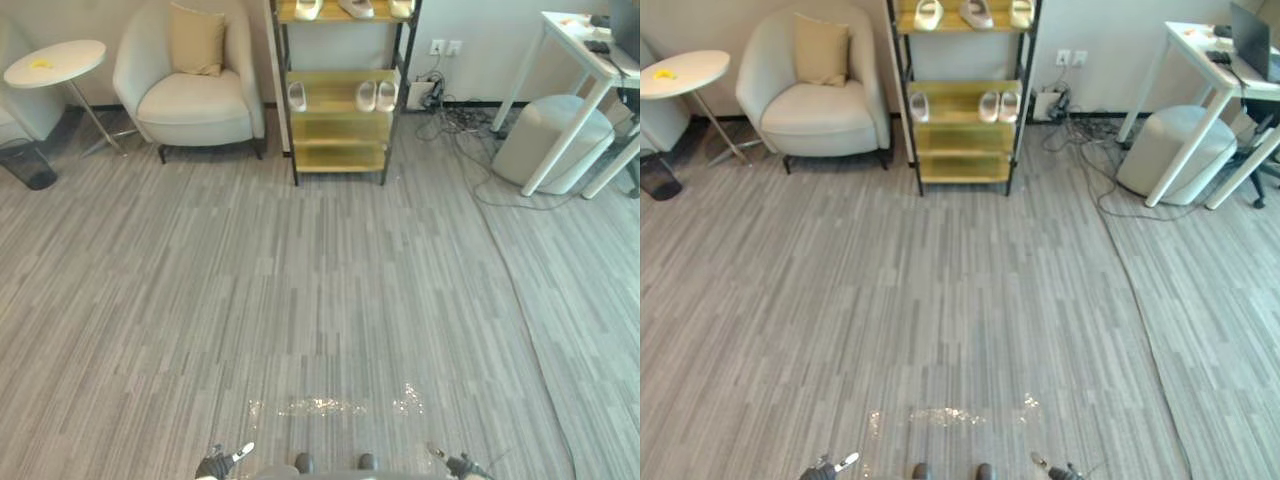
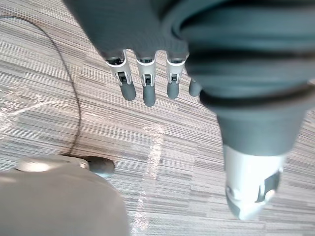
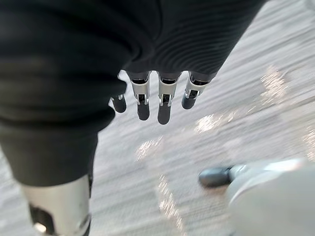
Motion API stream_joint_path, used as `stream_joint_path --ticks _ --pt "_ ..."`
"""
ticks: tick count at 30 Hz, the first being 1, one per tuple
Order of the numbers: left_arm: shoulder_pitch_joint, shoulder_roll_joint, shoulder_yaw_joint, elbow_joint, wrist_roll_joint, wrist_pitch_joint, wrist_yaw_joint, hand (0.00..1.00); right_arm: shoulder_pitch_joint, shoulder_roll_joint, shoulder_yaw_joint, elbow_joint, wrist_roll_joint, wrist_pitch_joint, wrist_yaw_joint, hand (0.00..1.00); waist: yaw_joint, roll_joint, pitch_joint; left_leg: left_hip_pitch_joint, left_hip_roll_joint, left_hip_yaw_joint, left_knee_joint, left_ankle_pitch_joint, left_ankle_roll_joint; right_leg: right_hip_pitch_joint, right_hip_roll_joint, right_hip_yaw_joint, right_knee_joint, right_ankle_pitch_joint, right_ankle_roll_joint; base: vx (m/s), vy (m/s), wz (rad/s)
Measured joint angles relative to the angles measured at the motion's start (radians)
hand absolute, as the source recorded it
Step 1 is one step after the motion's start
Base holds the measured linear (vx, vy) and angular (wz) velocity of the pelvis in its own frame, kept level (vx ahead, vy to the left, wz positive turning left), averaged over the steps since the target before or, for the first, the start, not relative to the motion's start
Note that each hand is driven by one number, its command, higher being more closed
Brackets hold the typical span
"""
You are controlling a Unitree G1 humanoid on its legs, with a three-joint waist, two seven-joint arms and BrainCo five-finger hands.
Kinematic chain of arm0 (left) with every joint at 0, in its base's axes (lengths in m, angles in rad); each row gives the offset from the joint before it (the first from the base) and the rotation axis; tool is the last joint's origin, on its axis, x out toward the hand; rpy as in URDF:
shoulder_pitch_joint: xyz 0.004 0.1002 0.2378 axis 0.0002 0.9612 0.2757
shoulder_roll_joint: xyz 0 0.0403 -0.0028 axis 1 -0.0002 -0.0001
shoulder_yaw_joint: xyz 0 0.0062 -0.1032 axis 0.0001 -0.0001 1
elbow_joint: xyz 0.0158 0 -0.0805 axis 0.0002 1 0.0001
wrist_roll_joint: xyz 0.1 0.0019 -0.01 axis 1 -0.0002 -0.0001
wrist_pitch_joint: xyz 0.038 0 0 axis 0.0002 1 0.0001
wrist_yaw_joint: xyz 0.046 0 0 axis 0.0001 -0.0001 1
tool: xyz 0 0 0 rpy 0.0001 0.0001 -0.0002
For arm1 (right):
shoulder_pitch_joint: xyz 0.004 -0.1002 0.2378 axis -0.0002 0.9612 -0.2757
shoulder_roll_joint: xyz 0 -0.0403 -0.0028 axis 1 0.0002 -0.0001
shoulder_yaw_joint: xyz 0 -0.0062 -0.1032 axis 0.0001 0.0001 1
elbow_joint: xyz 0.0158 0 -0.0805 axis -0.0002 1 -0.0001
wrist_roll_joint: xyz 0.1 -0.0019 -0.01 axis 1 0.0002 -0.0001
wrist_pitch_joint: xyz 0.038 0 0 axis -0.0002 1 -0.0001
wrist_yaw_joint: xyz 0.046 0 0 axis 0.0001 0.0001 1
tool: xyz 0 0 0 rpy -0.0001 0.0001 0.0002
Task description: Organize the slippers on the shoe rack
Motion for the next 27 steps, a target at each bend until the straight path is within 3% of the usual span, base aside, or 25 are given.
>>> stream_joint_path --ticks 4,17,27 --pt "-0.016 0.000 -0.002 0.002 0.001 0.000 -0.001 0.00 -0.039 0.003 0.002 0.000 -0.025 0.000 0.001 0.00 0.016 -0.003 0.019 0.000 -0.004 -0.004 -0.003 0.000 0.000 0.001 -0.004 -0.005 -0.001 0.002 0.003 0.00 0.012 0.03" --pt "-0.015 0.003 -0.006 0.016 0.001 0.000 0.011 0.00 -0.048 0.003 0.027 0.001 -0.042 0.004 -0.001 0.00 0.019 0.000 0.045 0.033 -0.015 -0.013 -0.072 0.051 0.011 0.007 -0.014 -0.034 -0.001 0.005 0.008 -0.05 0.003 0.03" --pt "-0.017 0.003 -0.007 0.016 0.001 0.000 0.016 0.00 -0.054 0.003 0.043 0.000 -0.079 0.007 -0.002 0.00 0.019 -0.002 0.046 0.032 -0.020 -0.036 -0.085 0.052 0.012 0.012 -0.016 -0.053 -0.013 0.004 0.012 0.01 -0.003 0.05"
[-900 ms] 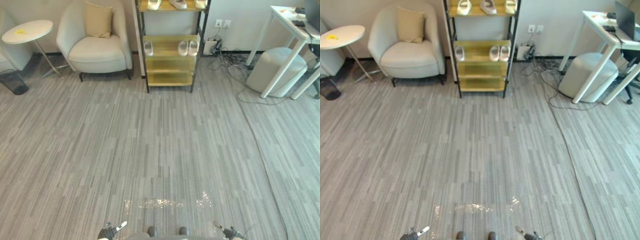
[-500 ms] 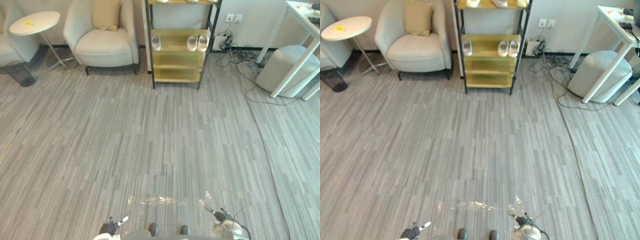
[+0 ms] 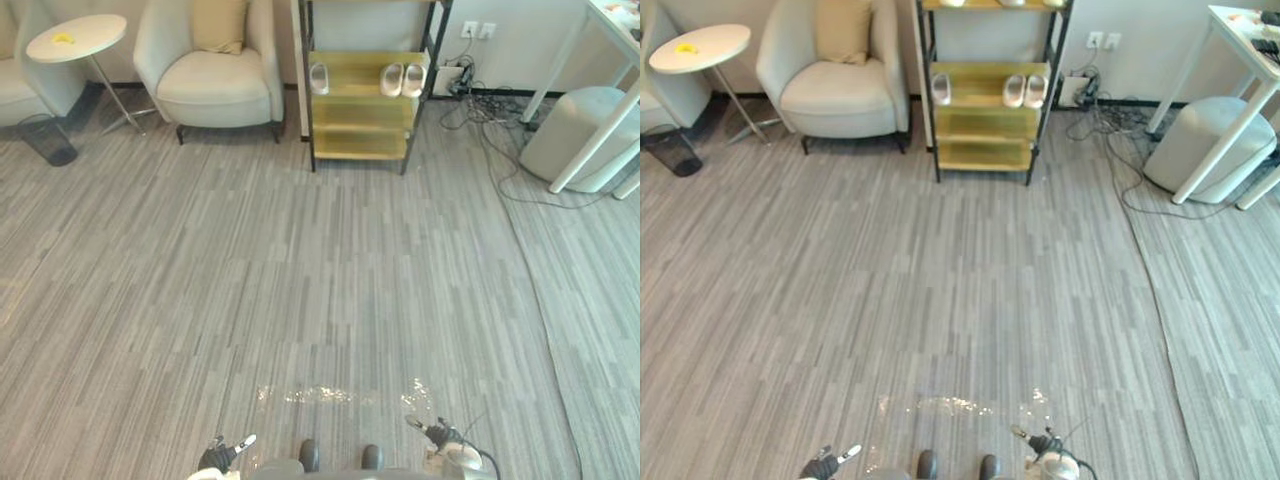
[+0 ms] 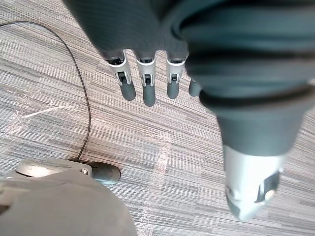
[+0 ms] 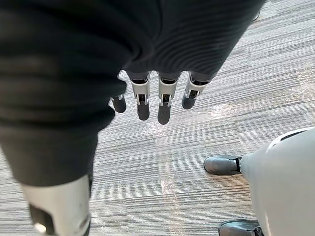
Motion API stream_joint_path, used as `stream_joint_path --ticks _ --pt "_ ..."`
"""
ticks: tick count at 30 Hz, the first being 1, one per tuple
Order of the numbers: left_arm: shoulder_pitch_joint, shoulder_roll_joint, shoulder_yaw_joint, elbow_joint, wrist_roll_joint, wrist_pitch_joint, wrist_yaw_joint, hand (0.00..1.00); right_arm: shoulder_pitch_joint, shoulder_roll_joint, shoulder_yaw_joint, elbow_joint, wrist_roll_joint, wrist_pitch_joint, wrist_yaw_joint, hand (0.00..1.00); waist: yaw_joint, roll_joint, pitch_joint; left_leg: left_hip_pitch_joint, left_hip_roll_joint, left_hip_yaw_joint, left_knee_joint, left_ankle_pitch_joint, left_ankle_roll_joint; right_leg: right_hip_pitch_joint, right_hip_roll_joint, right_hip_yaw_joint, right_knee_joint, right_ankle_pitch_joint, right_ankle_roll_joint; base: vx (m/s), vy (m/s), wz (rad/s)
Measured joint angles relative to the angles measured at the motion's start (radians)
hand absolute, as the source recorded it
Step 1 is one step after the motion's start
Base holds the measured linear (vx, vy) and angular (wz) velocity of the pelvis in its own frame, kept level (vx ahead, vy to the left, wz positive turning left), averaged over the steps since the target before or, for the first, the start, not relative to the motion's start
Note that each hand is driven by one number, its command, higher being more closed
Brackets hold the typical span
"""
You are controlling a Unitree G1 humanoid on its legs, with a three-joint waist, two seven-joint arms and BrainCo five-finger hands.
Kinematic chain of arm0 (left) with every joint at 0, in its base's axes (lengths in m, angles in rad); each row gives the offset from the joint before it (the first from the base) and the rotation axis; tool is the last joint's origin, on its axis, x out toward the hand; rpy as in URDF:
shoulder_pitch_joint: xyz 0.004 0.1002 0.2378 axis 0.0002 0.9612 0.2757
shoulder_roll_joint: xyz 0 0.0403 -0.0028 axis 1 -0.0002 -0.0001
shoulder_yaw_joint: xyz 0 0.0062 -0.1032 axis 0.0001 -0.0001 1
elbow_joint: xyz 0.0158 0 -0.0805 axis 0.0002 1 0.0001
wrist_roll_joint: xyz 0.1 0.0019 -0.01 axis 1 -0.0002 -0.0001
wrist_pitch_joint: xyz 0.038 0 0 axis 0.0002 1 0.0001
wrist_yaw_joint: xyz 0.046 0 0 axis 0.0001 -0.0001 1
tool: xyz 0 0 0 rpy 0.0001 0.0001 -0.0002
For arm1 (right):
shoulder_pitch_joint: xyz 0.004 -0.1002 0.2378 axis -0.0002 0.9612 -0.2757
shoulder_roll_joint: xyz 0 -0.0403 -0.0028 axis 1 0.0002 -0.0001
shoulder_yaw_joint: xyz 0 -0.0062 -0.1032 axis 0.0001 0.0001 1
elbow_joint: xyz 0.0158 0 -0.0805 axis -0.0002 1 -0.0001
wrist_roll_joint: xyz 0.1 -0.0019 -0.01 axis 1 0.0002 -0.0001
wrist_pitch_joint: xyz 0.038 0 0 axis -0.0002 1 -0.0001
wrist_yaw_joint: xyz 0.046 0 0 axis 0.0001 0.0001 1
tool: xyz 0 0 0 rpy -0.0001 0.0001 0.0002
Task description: Organize the slippers on the shoe rack
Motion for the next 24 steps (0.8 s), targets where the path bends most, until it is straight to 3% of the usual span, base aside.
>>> stream_joint_path --ticks 4,6,10,12,13,15,18,21,22,23,24 --pt "-0.016 0.001 0.000 0.000 0.000 0.000 0.001 0.00 -0.004 0.000 0.000 -0.004 -0.002 0.000 -0.007 0.00 0.000 -0.005 0.004 -0.010 0.000 -0.011 0.012 -0.003 -0.002 0.002 0.000 -0.013 -0.002 -0.002 0.001 0.00 -0.007 0.09" --pt "-0.044 0.002 0.000 -0.002 0.000 0.000 0.002 0.00 -0.011 0.001 0.001 -0.006 -0.002 0.000 -0.010 0.00 0.000 -0.016 0.016 -0.054 0.000 -0.019 0.084 -0.035 -0.009 -0.009 -0.002 -0.030 0.012 -0.010 -0.002 -0.03 -0.016 0.22" --pt "-0.056 0.002 0.005 -0.032 0.000 0.001 0.003 0.00 -0.013 0.008 0.001 -0.017 -0.032 -0.001 -0.024 0.00 0.004 -0.010 0.045 -0.172 0.050 -0.001 0.398 -0.194 -0.033 -0.018 0.033 -0.028 0.084 -0.075 -0.032 -0.03 -0.020 -0.03" --pt "-0.069 -0.009 0.047 -0.074 -0.001 0.002 0.006 0.00 -0.006 0.020 -0.001 -0.040 -0.038 0.000 -0.040 0.00 0.006 -0.014 0.057 -0.306 0.086 0.054 0.684 -0.193 -0.038 -0.017 0.048 -0.026 0.097 -0.102 -0.046 -0.06 -0.031 -0.04" --pt "-0.073 -0.022 0.066 -0.095 -0.001 0.001 0.006 0.00 0.009 0.022 -0.001 -0.055 -0.038 0.000 -0.044 0.00 0.011 -0.015 0.062 -0.367 0.102 0.069 0.801 -0.162 -0.032 -0.010 0.049 -0.023 0.105 -0.105 -0.058 0.05 -0.016 -0.21" --pt "-0.081 -0.032 0.083 -0.120 -0.002 0.001 0.014 0.00 0.015 0.029 -0.002 -0.056 -0.037 0.006 -0.050 0.00 0.030 -0.016 0.077 -0.451 0.141 0.110 0.935 -0.170 -0.021 0.013 0.044 -0.016 0.116 -0.122 -0.065 0.15 0.025 -0.20" --pt "-0.092 -0.052 0.083 -0.139 -0.004 -0.001 0.024 0.00 0.007 0.031 -0.019 -0.066 -0.037 0.012 -0.049 0.00 0.053 -0.014 0.075 -0.508 0.153 0.138 0.780 -0.195 -0.053 0.019 0.019 0.001 0.112 -0.144 -0.046 0.22 0.108 -0.13" --pt "-0.083 -0.072 0.091 -0.130 -0.005 -0.003 0.024 0.00 -0.009 0.027 -0.040 -0.075 -0.037 0.011 -0.049 0.00 0.073 -0.003 0.059 -0.475 0.102 0.089 0.460 -0.102 -0.031 0.019 -0.024 0.026 0.129 -0.192 0.010 0.39 0.220 -0.32" --pt "-0.086 -0.066 0.105 -0.121 -0.014 -0.003 0.027 0.00 0.003 0.044 -0.031 -0.076 -0.038 0.013 -0.048 0.00 0.097 -0.035 0.043 -0.446 0.076 0.138 0.458 -0.092 -0.009 0.008 -0.069 0.049 0.196 -0.235 0.031 0.54 0.272 -0.48" --pt "-0.086 -0.064 0.105 -0.121 -0.014 -0.003 0.027 0.00 0.004 0.046 -0.029 -0.077 -0.038 0.013 -0.047 0.00 0.099 -0.039 0.041 -0.445 0.074 0.142 0.458 -0.094 -0.009 0.004 -0.072 0.051 0.206 -0.236 0.032 0.47 0.218 -0.56" --pt "-0.088 -0.060 0.107 -0.116 -0.014 -0.003 0.029 0.00 0.007 0.068 -0.012 -0.092 -0.039 0.014 -0.045 0.00 0.114 -0.057 0.033 -0.417 0.068 0.168 0.457 -0.128 -0.004 -0.046 -0.096 0.054 0.335 -0.252 0.052 0.49 0.192 -0.53"
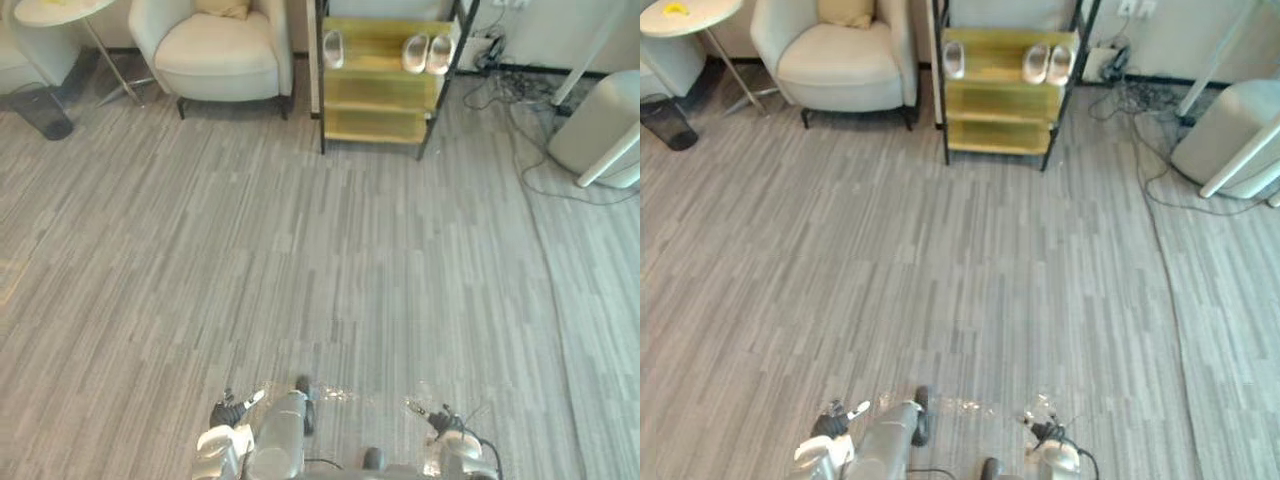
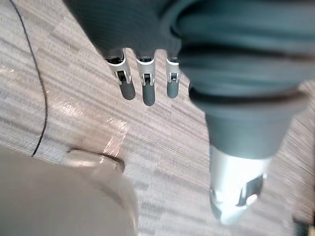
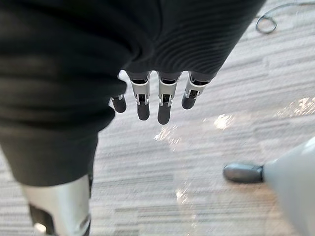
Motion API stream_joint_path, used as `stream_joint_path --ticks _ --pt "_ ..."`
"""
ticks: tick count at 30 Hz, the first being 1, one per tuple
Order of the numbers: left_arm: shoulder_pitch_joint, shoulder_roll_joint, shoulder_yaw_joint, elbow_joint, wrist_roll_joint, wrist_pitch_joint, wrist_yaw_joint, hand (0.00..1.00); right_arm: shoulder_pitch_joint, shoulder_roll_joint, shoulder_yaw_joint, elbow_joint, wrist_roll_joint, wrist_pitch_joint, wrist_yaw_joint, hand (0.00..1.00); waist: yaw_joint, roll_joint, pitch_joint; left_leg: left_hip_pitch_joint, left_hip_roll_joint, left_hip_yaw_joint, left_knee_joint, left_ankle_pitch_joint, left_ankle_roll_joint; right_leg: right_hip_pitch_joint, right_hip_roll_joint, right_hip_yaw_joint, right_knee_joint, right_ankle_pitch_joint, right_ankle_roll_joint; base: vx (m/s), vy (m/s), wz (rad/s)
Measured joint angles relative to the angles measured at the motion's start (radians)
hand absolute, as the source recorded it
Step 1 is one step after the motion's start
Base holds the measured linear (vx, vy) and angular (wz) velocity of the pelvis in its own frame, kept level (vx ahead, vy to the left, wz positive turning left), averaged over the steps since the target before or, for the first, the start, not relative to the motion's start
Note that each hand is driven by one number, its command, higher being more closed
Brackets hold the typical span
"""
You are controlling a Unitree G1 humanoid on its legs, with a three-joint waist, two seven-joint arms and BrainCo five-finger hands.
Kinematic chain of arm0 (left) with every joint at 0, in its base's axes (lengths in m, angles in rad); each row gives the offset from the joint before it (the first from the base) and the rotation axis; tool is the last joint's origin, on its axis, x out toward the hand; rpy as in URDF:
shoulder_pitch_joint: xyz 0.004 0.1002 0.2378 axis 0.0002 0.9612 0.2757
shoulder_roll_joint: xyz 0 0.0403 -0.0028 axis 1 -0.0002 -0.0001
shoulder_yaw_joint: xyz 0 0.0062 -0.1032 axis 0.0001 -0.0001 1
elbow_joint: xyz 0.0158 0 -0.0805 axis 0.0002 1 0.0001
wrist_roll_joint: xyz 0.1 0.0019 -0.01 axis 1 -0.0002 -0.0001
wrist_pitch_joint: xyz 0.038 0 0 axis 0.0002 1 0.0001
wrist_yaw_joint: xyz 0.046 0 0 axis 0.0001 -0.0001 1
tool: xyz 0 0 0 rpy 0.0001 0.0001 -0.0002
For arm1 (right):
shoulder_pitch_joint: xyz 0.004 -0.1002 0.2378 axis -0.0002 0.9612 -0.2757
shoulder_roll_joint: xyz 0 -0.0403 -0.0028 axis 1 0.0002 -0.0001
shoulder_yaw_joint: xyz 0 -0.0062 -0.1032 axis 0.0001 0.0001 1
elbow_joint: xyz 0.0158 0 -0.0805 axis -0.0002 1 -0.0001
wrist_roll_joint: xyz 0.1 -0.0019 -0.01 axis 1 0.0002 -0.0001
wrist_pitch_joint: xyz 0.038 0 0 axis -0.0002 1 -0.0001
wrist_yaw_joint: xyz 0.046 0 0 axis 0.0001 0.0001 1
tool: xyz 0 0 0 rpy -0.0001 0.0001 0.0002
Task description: Organize the slippers on the shoe rack
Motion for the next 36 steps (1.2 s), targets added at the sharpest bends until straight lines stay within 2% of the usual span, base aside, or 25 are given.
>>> stream_joint_path --ticks 1,2,3,4,6,8,10,12,13,14,15,16,17,18,19,21,23,25,26,28,30,32,33,34,36 --pt "-0.006 0.013 -0.020 0.016 0.001 0.002 -0.001 0.00 0.003 0.026 0.034 -0.002 0.000 -0.003 0.005 0.00 0.000 -0.011 0.002 0.083 -0.002 0.021 0.001 -0.041 0.021 -0.077 -0.028 0.006 0.279 0.027 0.039 0.49 0.201 -0.52" --pt "-0.007 0.017 -0.031 0.019 0.002 0.003 -0.001 0.00 0.005 0.030 0.036 -0.002 0.000 -0.003 0.006 0.00 -0.002 -0.011 0.003 0.102 -0.002 0.021 0.001 -0.050 0.023 -0.097 -0.033 0.006 0.337 0.041 0.050 0.48 0.192 -0.25" --pt "-0.008 0.023 -0.053 0.022 0.003 0.005 -0.002 0.00 0.014 0.037 0.045 -0.003 -0.001 -0.003 0.007 0.00 -0.011 -0.014 0.003 0.145 -0.002 0.021 -0.002 -0.074 0.027 -0.136 -0.041 0.009 0.488 0.063 0.065 0.48 0.126 -0.02" --pt "-0.009 0.020 -0.069 0.022 0.003 0.005 -0.004 0.00 0.033 0.044 0.055 -0.005 -0.001 -0.003 0.010 0.00 -0.016 -0.018 0.000 0.225 0.000 0.021 -0.025 -0.101 0.027 -0.208 -0.057 -0.016 0.686 0.071 0.065 0.47 0.106 -0.02" --pt "-0.020 0.011 -0.067 0.022 0.002 0.007 -0.006 0.00 0.038 0.045 0.052 -0.036 -0.001 -0.004 0.014 0.00 -0.027 -0.018 0.002 0.308 0.010 0.018 -0.073 -0.110 0.023 -0.274 -0.082 -0.102 0.763 0.055 0.029 0.46 0.062 0.00" --pt "-0.029 0.010 -0.066 0.036 0.002 0.008 -0.007 0.00 0.028 0.041 0.043 -0.033 -0.001 -0.006 0.015 0.00 -0.038 -0.011 0.008 0.403 0.045 0.013 -0.131 -0.112 0.019 -0.310 -0.071 -0.214 0.662 0.023 -0.018 0.47 -0.015 0.02" --pt "-0.038 0.015 -0.066 0.038 0.003 0.008 -0.007 0.00 0.014 0.039 0.039 -0.029 -0.002 -0.009 0.015 0.00 -0.057 -0.007 0.010 0.460 0.076 0.001 -0.156 -0.112 0.018 -0.340 -0.022 -0.266 0.431 0.029 -0.040 0.52 -0.081 0.06" --pt "-0.047 0.018 -0.069 0.039 0.011 0.008 -0.006 0.00 -0.011 0.030 0.044 -0.021 -0.001 -0.010 0.015 0.00 -0.077 -0.008 0.011 0.498 0.087 -0.019 -0.184 -0.116 0.003 -0.380 0.041 -0.237 0.126 0.145 -0.064 0.49 -0.133 0.32" --pt "-0.050 0.021 -0.069 0.039 0.013 0.007 -0.005 0.00 -0.010 0.023 0.052 -0.006 -0.001 -0.009 0.015 0.00 -0.082 -0.013 0.012 0.519 0.083 -0.040 -0.187 -0.132 -0.033 -0.384 0.067 -0.215 0.000 0.240 -0.074 0.51 -0.168 0.43" --pt "-0.053 0.028 -0.068 0.040 0.013 0.008 -0.005 0.00 -0.012 0.022 0.056 0.008 -0.001 -0.007 0.015 0.00 -0.084 -0.032 0.014 0.539 0.070 -0.070 -0.184 -0.149 -0.060 -0.385 0.077 -0.197 -0.060 0.349 -0.109 0.54 -0.249 0.63" --pt "-0.046 0.040 -0.064 0.042 0.013 0.007 -0.005 0.00 -0.008 0.025 0.056 0.007 0.001 -0.005 0.018 0.00 -0.086 -0.067 0.012 0.569 0.043 -0.108 -0.186 -0.158 -0.074 -0.392 0.065 -0.180 -0.052 0.401 -0.164 0.55 -0.280 0.37" --pt "-0.055 0.024 -0.049 0.050 0.013 0.004 -0.001 0.00 -0.035 -0.004 0.052 0.008 0.000 -0.004 0.017 0.00 -0.083 -0.019 0.025 0.586 0.088 -0.136 -0.177 -0.161 -0.086 -0.392 0.092 -0.198 0.018 0.380 -0.163 0.64 -0.355 0.45" --pt "-0.056 0.012 -0.033 0.056 0.014 0.003 -0.002 0.00 -0.045 -0.006 0.043 0.007 -0.001 -0.009 0.017 0.00 -0.092 -0.007 0.022 0.570 0.110 -0.168 -0.144 -0.151 -0.106 -0.382 0.106 -0.204 0.023 0.313 -0.162 0.51 -0.272 0.17" --pt "-0.051 0.001 -0.017 0.058 0.014 0.004 -0.002 0.00 -0.053 -0.004 0.027 0.005 -0.001 -0.010 0.017 0.00 -0.095 0.023 0.026 0.552 0.147 -0.194 -0.055 -0.150 -0.106 -0.355 0.143 -0.234 0.023 0.283 -0.176 0.50 -0.290 0.31" --pt "-0.047 -0.002 0.012 0.058 0.021 0.007 -0.003 0.00 -0.052 -0.002 0.020 0.005 -0.001 -0.010 0.017 0.00 -0.097 0.038 0.026 0.500 0.169 -0.217 0.071 -0.139 -0.117 -0.327 0.170 -0.245 0.017 0.257 -0.185 0.51 -0.282 0.08" --pt "-0.035 -0.024 0.050 0.057 0.024 0.011 -0.004 0.00 -0.041 0.022 0.030 0.004 0.000 -0.003 0.016 0.00 -0.087 0.055 0.040 0.339 0.202 -0.249 0.475 -0.017 -0.096 -0.217 0.229 -0.234 -0.043 0.222 -0.205 0.49 -0.228 -0.10" --pt "-0.030 -0.019 0.041 0.041 0.029 0.013 -0.008 0.00 -0.037 0.042 0.034 0.004 0.002 -0.003 0.011 0.00 -0.062 0.040 0.058 0.204 0.202 -0.229 0.678 -0.088 -0.104 -0.125 0.246 -0.205 -0.071 0.189 -0.226 0.45 -0.140 -0.31" --pt "-0.029 -0.017 0.028 0.005 0.029 0.009 -0.009 0.00 -0.040 0.047 0.048 0.009 0.003 -0.002 0.008 0.00 -0.051 0.030 0.065 0.086 0.175 -0.171 0.631 -0.148 -0.081 -0.032 0.244 -0.181 -0.124 0.174 -0.218 0.41 -0.127 -0.25" --pt "-0.028 -0.020 0.029 -0.006 0.028 0.007 -0.009 0.00 -0.043 0.044 0.050 0.008 0.002 -0.002 0.007 0.00 -0.045 0.031 0.064 0.047 0.162 -0.134 0.546 -0.169 -0.075 0.000 0.241 -0.168 -0.150 0.170 -0.207 0.38 -0.038 -0.23" --pt "-0.028 -0.035 0.032 -0.019 0.026 0.001 -0.010 0.00 -0.054 0.036 0.050 0.007 0.002 -0.003 0.005 0.00 -0.030 0.031 0.064 -0.002 0.099 -0.085 0.263 -0.151 -0.051 0.041 0.220 -0.138 -0.191 0.148 -0.177 0.38 0.078 -0.26" --pt "-0.027 -0.046 0.044 -0.030 0.018 0.001 -0.014 0.00 -0.059 0.021 0.052 0.010 0.002 -0.002 0.005 0.00 -0.009 0.030 0.061 -0.020 0.045 -0.086 0.042 -0.043 -0.024 0.077 0.205 -0.103 -0.203 0.118 -0.157 0.35 0.129 -0.39" --pt "-0.010 -0.050 0.053 -0.030 0.011 0.001 -0.015 0.00 -0.058 0.024 0.056 0.010 0.000 -0.002 0.006 0.00 0.014 0.036 0.048 0.007 0.039 -0.084 -0.036 0.082 0.014 0.100 0.202 -0.058 -0.190 0.073 -0.125 0.40 0.166 -0.60" --pt "-0.007 -0.038 0.055 -0.030 0.010 0.001 -0.017 0.00 -0.055 0.035 0.060 0.010 0.000 -0.001 0.007 0.00 0.023 0.016 0.036 0.010 0.035 -0.056 -0.013 0.095 0.016 0.098 0.181 -0.038 -0.152 0.034 -0.109 0.60 0.200 -0.59" --pt "-0.008 -0.030 0.054 -0.029 0.011 0.001 -0.017 0.00 -0.041 0.045 0.065 0.009 0.000 0.000 0.008 0.00 0.032 -0.006 0.025 0.017 0.029 -0.031 -0.009 0.069 0.023 0.080 0.159 -0.028 -0.096 0.007 -0.088 0.64 0.184 -0.60" --pt "-0.015 -0.020 0.043 -0.007 0.011 0.002 -0.020 0.00 -0.031 0.064 0.077 0.004 -0.001 -0.001 0.016 0.00 0.037 -0.022 0.019 0.079 0.015 -0.007 -0.001 0.004 0.035 -0.015 0.112 -0.034 0.192 -0.010 -0.039 0.57 0.199 -0.38"
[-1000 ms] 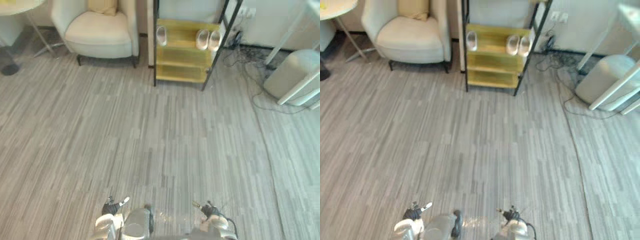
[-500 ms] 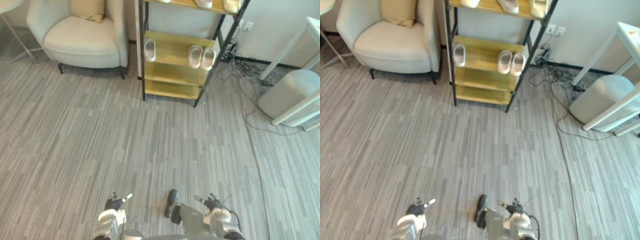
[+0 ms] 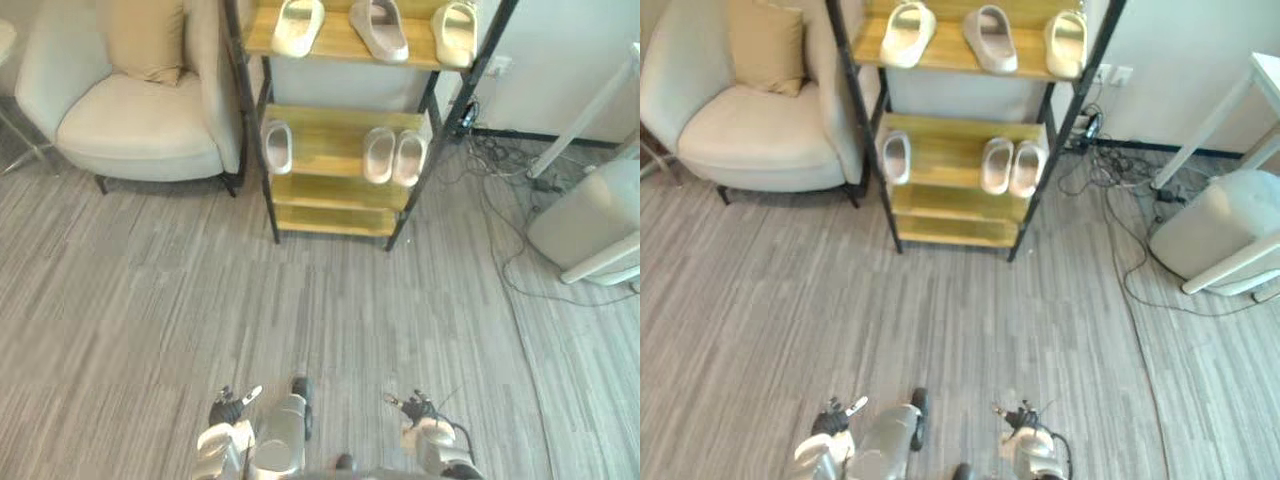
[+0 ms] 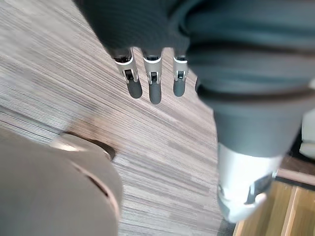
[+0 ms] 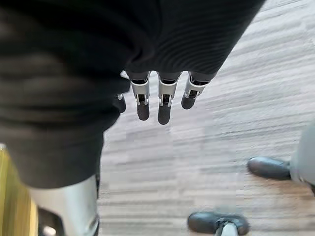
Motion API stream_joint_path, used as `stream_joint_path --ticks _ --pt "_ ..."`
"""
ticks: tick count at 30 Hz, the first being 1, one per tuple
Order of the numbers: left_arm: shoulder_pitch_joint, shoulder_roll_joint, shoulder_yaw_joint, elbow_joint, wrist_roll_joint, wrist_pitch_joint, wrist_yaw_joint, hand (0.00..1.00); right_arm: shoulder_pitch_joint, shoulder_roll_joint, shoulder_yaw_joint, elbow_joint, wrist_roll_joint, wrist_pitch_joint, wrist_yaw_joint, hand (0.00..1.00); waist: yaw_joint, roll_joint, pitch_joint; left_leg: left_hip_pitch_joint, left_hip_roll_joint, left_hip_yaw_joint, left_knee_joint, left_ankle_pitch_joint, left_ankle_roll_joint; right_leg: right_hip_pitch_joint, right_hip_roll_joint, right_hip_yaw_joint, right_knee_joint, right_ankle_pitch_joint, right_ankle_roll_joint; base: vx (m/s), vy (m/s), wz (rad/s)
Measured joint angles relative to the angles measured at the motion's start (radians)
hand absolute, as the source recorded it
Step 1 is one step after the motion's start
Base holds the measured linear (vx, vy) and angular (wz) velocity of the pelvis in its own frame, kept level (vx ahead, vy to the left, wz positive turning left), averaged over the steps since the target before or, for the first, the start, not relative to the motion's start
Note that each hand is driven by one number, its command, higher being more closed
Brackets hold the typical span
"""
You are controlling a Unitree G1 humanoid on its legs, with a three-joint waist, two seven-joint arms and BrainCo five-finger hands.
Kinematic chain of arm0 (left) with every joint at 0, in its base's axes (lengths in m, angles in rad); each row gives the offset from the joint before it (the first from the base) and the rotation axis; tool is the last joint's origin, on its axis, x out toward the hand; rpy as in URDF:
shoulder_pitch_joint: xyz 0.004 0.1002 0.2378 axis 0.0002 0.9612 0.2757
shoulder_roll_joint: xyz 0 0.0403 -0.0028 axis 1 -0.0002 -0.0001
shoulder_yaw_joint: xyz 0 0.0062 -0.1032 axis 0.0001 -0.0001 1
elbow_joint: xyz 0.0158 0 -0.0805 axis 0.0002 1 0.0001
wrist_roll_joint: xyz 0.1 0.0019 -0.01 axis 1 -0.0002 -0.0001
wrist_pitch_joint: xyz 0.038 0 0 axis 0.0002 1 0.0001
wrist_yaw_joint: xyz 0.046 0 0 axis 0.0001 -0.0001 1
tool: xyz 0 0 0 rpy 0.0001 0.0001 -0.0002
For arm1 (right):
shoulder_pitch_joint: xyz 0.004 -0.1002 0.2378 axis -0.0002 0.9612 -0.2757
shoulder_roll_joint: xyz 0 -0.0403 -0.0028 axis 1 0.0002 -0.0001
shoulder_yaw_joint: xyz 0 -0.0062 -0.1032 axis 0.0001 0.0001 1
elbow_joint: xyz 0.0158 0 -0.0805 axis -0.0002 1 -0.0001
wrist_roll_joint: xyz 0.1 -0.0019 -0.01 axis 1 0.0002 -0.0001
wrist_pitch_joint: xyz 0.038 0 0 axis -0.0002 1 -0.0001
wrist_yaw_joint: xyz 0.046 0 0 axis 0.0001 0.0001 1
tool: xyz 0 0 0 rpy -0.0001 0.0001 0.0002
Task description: Organize the slippers on the shoe rack
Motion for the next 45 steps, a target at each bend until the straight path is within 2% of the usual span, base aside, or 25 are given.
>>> stream_joint_path --ticks 2,4,5,7,9,11,12,14,15,17,18,19,21,22,25,26,27,28,29,30,35,38,41,42,45 --pt "-0.017 0.010 -0.049 0.026 0.002 0.010 -0.007 0.00 0.031 0.000 0.008 -0.002 -0.001 0.000 0.004 0.00 -0.015 -0.001 0.004 0.093 -0.019 -0.012 0.012 -0.058 0.015 -0.121 -0.059 -0.021 0.385 0.062 0.063 0.49 0.168 0.22" --pt "-0.023 0.009 -0.062 0.026 0.003 0.011 -0.007 0.00 0.063 -0.001 0.004 -0.029 -0.006 -0.001 0.011 0.00 -0.034 0.002 0.007 0.200 -0.028 -0.051 0.001 -0.102 0.023 -0.205 -0.111 -0.070 0.583 0.052 0.043 0.51 0.103 0.57" --pt "-0.025 0.008 -0.061 0.026 0.002 0.011 -0.007 0.00 0.063 -0.001 0.001 -0.037 -0.010 -0.002 0.010 0.00 -0.041 0.004 0.008 0.226 -0.024 -0.063 -0.012 -0.112 0.023 -0.226 -0.122 -0.094 0.581 0.046 0.032 0.41 0.031 0.60" --pt "-0.036 0.003 -0.058 0.025 0.001 0.011 -0.008 0.00 0.062 0.001 -0.018 -0.043 -0.032 -0.010 0.013 0.00 -0.049 0.001 0.008 0.292 -0.006 -0.092 -0.045 -0.134 0.016 -0.283 -0.136 -0.160 0.473 0.037 0.017 0.36 -0.008 0.44" --pt "-0.042 -0.002 -0.048 0.028 0.002 0.013 -0.007 0.00 0.047 0.001 -0.035 -0.039 -0.037 -0.015 0.013 0.00 -0.052 0.003 0.010 0.347 0.017 -0.113 -0.081 -0.154 0.004 -0.325 -0.107 -0.182 0.246 0.054 0.002 0.45 -0.056 0.25" --pt "-0.041 -0.009 -0.039 0.032 0.002 0.015 -0.007 0.00 0.039 0.000 -0.039 -0.031 -0.037 -0.012 0.013 0.00 -0.054 0.003 0.010 0.390 0.019 -0.132 -0.126 -0.164 -0.014 -0.323 -0.071 -0.148 -0.015 0.126 -0.008 0.39 -0.102 0.41" --pt "-0.041 -0.011 -0.034 0.036 0.002 0.016 -0.007 0.00 0.032 0.000 -0.039 -0.027 -0.037 -0.012 0.013 0.00 -0.059 0.000 0.009 0.418 0.015 -0.155 -0.140 -0.182 -0.039 -0.320 -0.062 -0.112 -0.107 0.187 -0.016 0.42 -0.185 0.70" --pt "-0.040 -0.014 -0.017 0.036 0.002 0.013 -0.005 0.00 0.032 0.001 -0.037 -0.019 -0.037 -0.007 0.017 0.00 -0.063 -0.002 0.005 0.451 0.019 -0.209 -0.149 -0.221 -0.060 -0.302 -0.051 -0.105 -0.152 0.259 -0.060 0.49 -0.254 0.86" --pt "-0.033 -0.023 0.000 0.040 0.002 0.012 -0.004 0.00 0.032 -0.007 -0.038 -0.008 -0.037 -0.007 0.021 0.00 -0.067 0.012 -0.008 0.462 0.049 -0.238 -0.146 -0.239 -0.077 -0.295 -0.031 -0.114 -0.132 0.283 -0.069 0.55 -0.280 0.88" --pt "-0.036 -0.040 0.023 0.045 0.003 0.011 -0.004 0.00 0.015 -0.008 -0.033 0.003 -0.037 -0.004 0.020 0.00 -0.074 0.054 -0.020 0.366 0.089 -0.277 0.048 -0.236 -0.085 -0.260 0.000 -0.184 -0.150 0.244 -0.092 0.61 -0.326 0.74" --pt "-0.034 -0.056 0.049 0.045 0.003 0.016 -0.004 0.00 0.014 -0.021 -0.025 0.000 -0.037 -0.004 0.020 0.00 -0.075 0.076 -0.009 0.282 0.099 -0.273 0.248 -0.199 -0.109 -0.216 0.020 -0.196 -0.181 0.230 -0.104 0.46 -0.252 0.36" --pt "-0.033 -0.060 0.057 0.040 0.004 0.019 -0.005 0.00 0.014 -0.020 -0.021 0.000 -0.035 0.000 0.020 0.00 -0.065 0.089 -0.002 0.194 0.117 -0.271 0.447 -0.144 -0.109 -0.163 0.034 -0.193 -0.216 0.222 -0.115 0.43 -0.169 0.07" --pt "-0.032 -0.041 0.041 0.041 0.011 0.019 -0.007 0.00 0.015 -0.013 -0.017 0.000 -0.026 0.002 0.017 0.00 -0.054 0.081 0.016 0.104 0.157 -0.208 0.607 -0.161 -0.103 -0.056 0.042 -0.184 -0.262 0.208 -0.129 0.40 -0.117 -0.05" --pt "-0.033 -0.033 0.030 0.033 0.010 0.019 -0.007 0.00 0.021 -0.012 -0.017 0.000 -0.025 0.002 0.015 0.00 -0.052 0.071 0.021 0.076 0.165 -0.189 0.611 -0.174 -0.112 -0.022 0.039 -0.181 -0.280 0.208 -0.129 0.34 -0.096 -0.08" --pt "-0.029 -0.023 -0.008 0.008 0.010 0.017 -0.008 0.00 0.019 -0.028 -0.023 -0.005 -0.017 0.001 -0.002 0.00 -0.048 0.053 0.022 0.007 0.177 -0.116 0.354 -0.180 -0.138 0.054 0.009 -0.181 -0.339 0.192 -0.098 0.28 0.024 -0.19" --pt "-0.029 -0.030 -0.016 0.009 0.010 0.018 -0.008 0.00 0.020 -0.040 -0.024 -0.006 -0.017 -0.003 -0.004 0.00 -0.049 0.070 0.016 -0.007 0.176 -0.112 0.181 -0.122 -0.135 0.064 0.012 -0.182 -0.345 0.181 -0.076 0.25 0.200 -0.11" --pt "-0.029 -0.034 -0.021 0.010 0.010 0.018 -0.008 0.00 0.020 -0.044 -0.024 -0.006 -0.017 -0.002 -0.004 0.00 -0.049 0.080 0.011 -0.010 0.176 -0.113 0.123 -0.089 -0.134 0.064 0.013 -0.182 -0.344 0.176 -0.068 0.30 0.264 -0.03" --pt "-0.034 -0.025 -0.035 0.020 0.011 0.017 -0.010 0.00 0.029 -0.035 -0.024 -0.001 -0.017 0.006 -0.004 0.00 -0.043 0.066 0.009 0.019 0.140 -0.119 0.047 0.001 -0.144 0.075 -0.011 -0.167 -0.341 0.166 -0.037 0.29 0.245 0.17" --pt "-0.032 -0.008 -0.039 0.021 0.011 0.016 -0.009 0.00 0.038 -0.012 -0.019 -0.002 -0.017 0.005 -0.003 0.00 -0.048 0.032 0.003 0.036 0.103 -0.113 -0.001 0.019 -0.128 0.073 -0.041 -0.167 -0.348 0.167 -0.027 0.24 0.165 0.21" --pt "-0.033 -0.001 -0.042 0.023 0.012 0.015 -0.009 0.00 0.040 -0.001 -0.017 0.000 -0.017 0.008 -0.002 0.00 -0.049 0.017 0.001 0.039 0.087 -0.103 -0.007 0.019 -0.121 0.076 -0.061 -0.167 -0.357 0.172 -0.017 0.18 0.115 0.19" --pt "-0.023 -0.001 -0.032 0.046 0.019 0.018 -0.009 0.00 0.020 0.001 -0.015 -0.004 -0.022 0.006 0.001 0.00 -0.037 0.021 -0.001 0.091 0.081 -0.029 0.033 -0.031 -0.084 0.098 -0.092 -0.115 -0.346 0.201 0.014 0.14 0.142 -0.36" --pt "-0.023 -0.006 -0.033 0.058 0.025 0.019 -0.014 0.00 0.027 0.001 -0.006 -0.003 -0.038 0.008 0.009 0.00 -0.035 0.038 -0.002 0.138 0.111 0.010 0.018 -0.073 -0.078 0.000 -0.100 -0.076 -0.136 0.197 0.016 -0.02 0.126 -0.63" --pt "-0.016 0.007 -0.037 0.065 0.034 0.020 -0.013 0.00 0.051 0.000 0.014 -0.007 -0.040 0.009 0.021 0.00 -0.045 0.028 -0.006 0.191 0.090 0.042 -0.004 -0.086 -0.061 -0.103 -0.159 -0.070 0.097 0.187 0.014 -0.04 0.092 -0.21" --pt "-0.010 0.011 -0.037 0.065 0.038 0.019 -0.012 0.00 0.054 0.001 0.015 -0.001 -0.040 0.012 0.022 0.00 -0.051 0.017 -0.018 0.207 0.080 0.042 -0.013 -0.096 -0.060 -0.093 -0.169 -0.075 0.100 0.164 0.014 0.02 0.013 0.10" --pt "-0.008 0.011 -0.037 0.067 0.040 0.019 -0.009 0.00 0.063 0.000 0.013 0.006 -0.040 0.011 0.022 0.00 -0.052 0.013 -0.038 0.193 0.072 0.027 -0.016 -0.093 -0.077 -0.043 -0.146 -0.079 -0.062 0.164 0.006 0.04 -0.032 0.12"
